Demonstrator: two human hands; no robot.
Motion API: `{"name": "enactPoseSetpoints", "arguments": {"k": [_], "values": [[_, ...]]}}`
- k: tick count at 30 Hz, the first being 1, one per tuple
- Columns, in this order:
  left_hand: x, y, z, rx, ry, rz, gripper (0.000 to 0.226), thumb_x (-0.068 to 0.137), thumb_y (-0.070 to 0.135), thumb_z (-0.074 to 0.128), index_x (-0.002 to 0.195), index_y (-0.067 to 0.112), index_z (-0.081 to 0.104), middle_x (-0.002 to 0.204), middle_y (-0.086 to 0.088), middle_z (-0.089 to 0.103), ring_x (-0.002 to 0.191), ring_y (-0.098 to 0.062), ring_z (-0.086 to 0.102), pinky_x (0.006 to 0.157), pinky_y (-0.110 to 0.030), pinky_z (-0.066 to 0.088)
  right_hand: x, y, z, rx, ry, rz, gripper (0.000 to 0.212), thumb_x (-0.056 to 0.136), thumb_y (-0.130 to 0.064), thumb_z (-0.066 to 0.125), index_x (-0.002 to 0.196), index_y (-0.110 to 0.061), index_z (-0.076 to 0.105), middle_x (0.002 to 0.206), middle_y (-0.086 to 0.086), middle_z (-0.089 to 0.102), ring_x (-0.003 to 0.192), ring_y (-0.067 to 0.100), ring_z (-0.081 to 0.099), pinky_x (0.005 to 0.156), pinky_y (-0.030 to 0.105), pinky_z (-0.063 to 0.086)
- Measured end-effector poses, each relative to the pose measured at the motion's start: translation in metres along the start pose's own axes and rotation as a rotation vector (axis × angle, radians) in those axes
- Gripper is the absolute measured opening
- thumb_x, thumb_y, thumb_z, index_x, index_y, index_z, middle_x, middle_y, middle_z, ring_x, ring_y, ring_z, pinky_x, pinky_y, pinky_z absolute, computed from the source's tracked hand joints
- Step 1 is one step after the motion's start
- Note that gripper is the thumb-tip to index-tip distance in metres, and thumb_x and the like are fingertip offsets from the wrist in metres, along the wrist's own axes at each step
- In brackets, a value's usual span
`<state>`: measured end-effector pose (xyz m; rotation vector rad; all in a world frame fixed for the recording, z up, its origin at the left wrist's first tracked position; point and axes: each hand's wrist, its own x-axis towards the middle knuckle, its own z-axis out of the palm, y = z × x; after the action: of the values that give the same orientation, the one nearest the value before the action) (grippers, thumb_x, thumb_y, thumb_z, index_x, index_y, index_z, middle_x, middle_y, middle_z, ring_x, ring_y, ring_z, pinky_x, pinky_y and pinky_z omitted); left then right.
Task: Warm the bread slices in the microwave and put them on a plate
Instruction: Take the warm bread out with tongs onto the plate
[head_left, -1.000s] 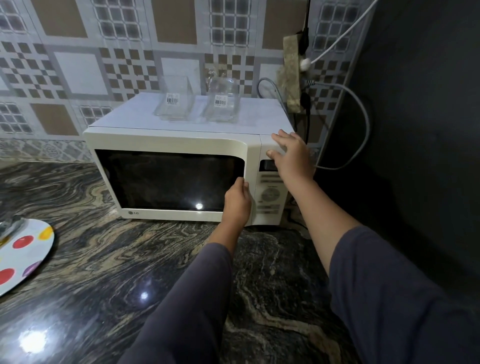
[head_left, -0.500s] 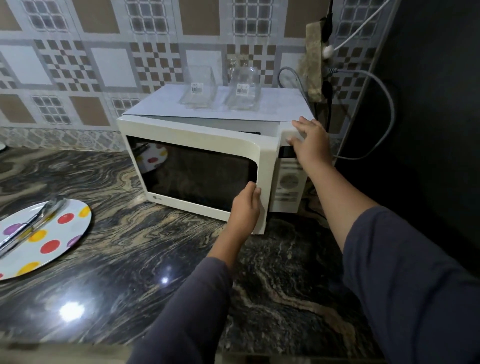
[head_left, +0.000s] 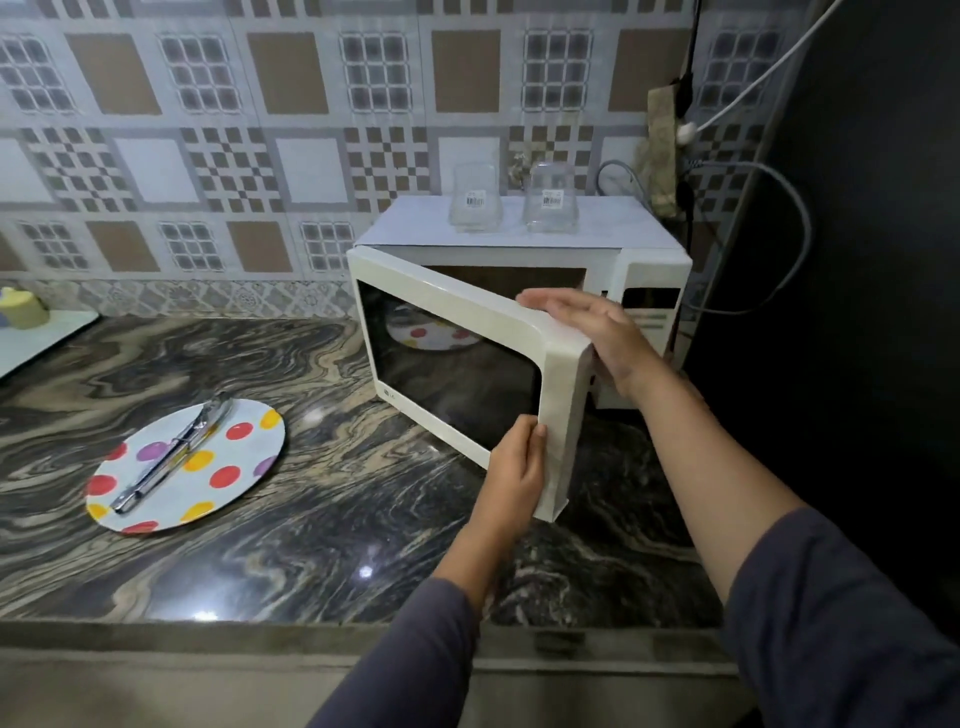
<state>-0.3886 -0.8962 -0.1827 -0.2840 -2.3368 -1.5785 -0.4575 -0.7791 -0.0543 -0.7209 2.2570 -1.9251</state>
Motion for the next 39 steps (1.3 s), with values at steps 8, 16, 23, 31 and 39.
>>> {"name": "enactPoseSetpoints", "arguments": {"k": [8, 16, 23, 31, 39], "values": [[-0.099, -0.028, -0.095, -0.084, 0.133, 0.046, 0.01, 0.094, 0.042, 0.031, 0.091, 0.039, 0.04, 0.086, 0.007, 0.042, 0.077, 0.0, 0.044, 0.069, -0.013, 0.036, -0.065, -0.037, 0.142, -0.167, 0.034, -0.099, 0.024, 0.093, -0.017, 0.053, 0.113, -0.015, 0.067, 0.134, -0.01, 0.053, 0.116, -0.012, 0.046, 0.093, 0.002, 0.033], [-0.135, -0.059, -0.195, -0.122, 0.157, -0.147, 0.049, 0.094, 0.049, 0.03, 0.133, 0.02, 0.04, 0.122, -0.003, 0.051, 0.115, -0.015, 0.048, 0.096, -0.032, 0.041, -0.068, -0.06, 0.263, -0.505, 0.033, -0.119, 0.044, 0.092, -0.038, 0.053, 0.135, -0.027, 0.049, 0.152, -0.01, 0.03, 0.14, 0.005, 0.025, 0.111, 0.025, 0.022], [-0.14, -0.059, -0.256, -0.162, 0.092, -0.283, 0.043, 0.102, 0.026, 0.029, 0.144, 0.016, 0.027, 0.136, 0.013, 0.035, 0.129, -0.004, 0.033, 0.098, -0.009, 0.023, -0.049, -0.076, 0.321, -0.625, 0.115, -0.136, 0.048, 0.089, -0.031, 0.061, 0.134, -0.016, 0.051, 0.15, 0.005, 0.037, 0.138, 0.02, 0.033, 0.111, 0.029, 0.025], [-0.135, -0.092, -0.282, -0.315, 0.024, -0.351, 0.051, 0.085, 0.049, 0.044, 0.135, 0.039, 0.039, 0.142, 0.001, 0.046, 0.132, -0.018, 0.043, 0.112, -0.047, 0.032, -0.035, -0.078, 0.357, -0.683, 0.266, -0.078, 0.046, 0.085, -0.03, 0.065, 0.128, -0.017, 0.058, 0.144, 0.005, 0.045, 0.132, 0.025, 0.041, 0.111, 0.034, 0.031], [-0.138, -0.079, -0.313, -0.208, -0.179, -0.342, 0.039, 0.097, 0.034, 0.039, 0.135, 0.026, 0.045, 0.133, 0.004, 0.053, 0.112, -0.01, 0.051, 0.098, -0.034, 0.041, -0.048, -0.077, 0.38, -0.918, 0.442, -0.118, 0.043, 0.085, -0.025, 0.06, 0.126, -0.014, 0.059, 0.142, 0.006, 0.047, 0.134, 0.025, 0.035, 0.111, 0.04, 0.028]]}}
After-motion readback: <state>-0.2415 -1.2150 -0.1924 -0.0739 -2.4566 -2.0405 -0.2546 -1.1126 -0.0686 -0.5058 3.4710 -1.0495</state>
